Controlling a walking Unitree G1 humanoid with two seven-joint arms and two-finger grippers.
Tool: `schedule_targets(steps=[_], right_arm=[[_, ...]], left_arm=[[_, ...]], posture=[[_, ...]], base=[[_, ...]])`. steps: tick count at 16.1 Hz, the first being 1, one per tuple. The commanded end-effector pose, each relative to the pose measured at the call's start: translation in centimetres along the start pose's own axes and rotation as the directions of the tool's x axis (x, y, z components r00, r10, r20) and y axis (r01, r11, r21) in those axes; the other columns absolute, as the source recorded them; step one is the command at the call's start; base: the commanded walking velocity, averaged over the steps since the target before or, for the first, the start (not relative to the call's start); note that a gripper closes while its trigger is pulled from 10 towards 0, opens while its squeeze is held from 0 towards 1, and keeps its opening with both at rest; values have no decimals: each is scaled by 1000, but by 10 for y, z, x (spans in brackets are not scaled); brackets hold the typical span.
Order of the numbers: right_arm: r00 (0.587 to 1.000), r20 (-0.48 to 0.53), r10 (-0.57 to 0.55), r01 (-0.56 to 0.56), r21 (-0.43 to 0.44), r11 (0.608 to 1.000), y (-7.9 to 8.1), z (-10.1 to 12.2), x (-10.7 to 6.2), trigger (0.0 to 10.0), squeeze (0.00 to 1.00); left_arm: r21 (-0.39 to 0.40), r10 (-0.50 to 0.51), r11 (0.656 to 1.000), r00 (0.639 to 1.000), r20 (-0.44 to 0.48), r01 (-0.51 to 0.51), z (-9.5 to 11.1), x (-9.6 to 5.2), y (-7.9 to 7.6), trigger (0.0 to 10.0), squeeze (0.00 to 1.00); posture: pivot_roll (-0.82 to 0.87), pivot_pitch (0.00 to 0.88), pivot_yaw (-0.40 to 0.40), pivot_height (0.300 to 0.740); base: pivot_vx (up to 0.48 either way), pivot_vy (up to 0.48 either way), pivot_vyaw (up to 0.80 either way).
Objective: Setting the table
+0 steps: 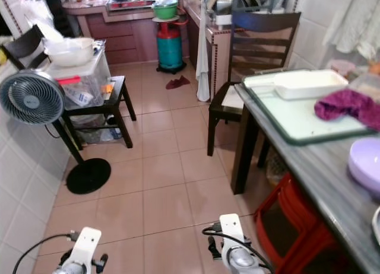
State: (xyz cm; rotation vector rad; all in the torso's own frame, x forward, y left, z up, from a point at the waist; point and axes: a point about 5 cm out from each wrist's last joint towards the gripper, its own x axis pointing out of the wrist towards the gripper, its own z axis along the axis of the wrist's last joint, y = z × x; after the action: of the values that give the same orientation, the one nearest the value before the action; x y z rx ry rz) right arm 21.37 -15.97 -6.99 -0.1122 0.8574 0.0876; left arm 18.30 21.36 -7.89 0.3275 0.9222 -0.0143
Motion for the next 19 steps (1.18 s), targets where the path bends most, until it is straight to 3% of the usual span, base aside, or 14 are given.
schedule_targets(steps=[1,5,8,14,17,19], right_arm=[[999,29,-14,13,9,1000,-6,8,1,10000,0],[999,38,-8,7,12,1000,-5,10,1,10000,0],[999,46,-2,1,14,1000,-5,11,1,10000,0],[998,58,6,-7,19,1000,-4,13,1,10000,0],[998,61,7,-8,19,1000,-4,14,2,10000,0],[998,62,7,-8,16,1000,-4,14,2,10000,0]], left_arm=[[4,9,1000,1000,0,-9,0,0,9,10000,0],[9,17,1000,1000,-3,-17,-1,0,15,10000,0],[17,-7,1000,1000,16,7,8,2,-8,10000,0],[30,-9,999,1000,8,9,7,1,-14,10000,0],[30,-26,999,1000,14,25,8,1,-18,10000,0],[6,-23,1000,1000,11,23,5,1,-8,10000,0]], posture=[[-114,0,73,740],[-114,0,71,740],[-114,0,72,740],[-116,0,75,740],[-116,0,75,740],[-115,0,71,740]], base=[[0,364,0],[0,480,0],[0,480,138],[0,480,577],[0,0,531],[0,0,0]])
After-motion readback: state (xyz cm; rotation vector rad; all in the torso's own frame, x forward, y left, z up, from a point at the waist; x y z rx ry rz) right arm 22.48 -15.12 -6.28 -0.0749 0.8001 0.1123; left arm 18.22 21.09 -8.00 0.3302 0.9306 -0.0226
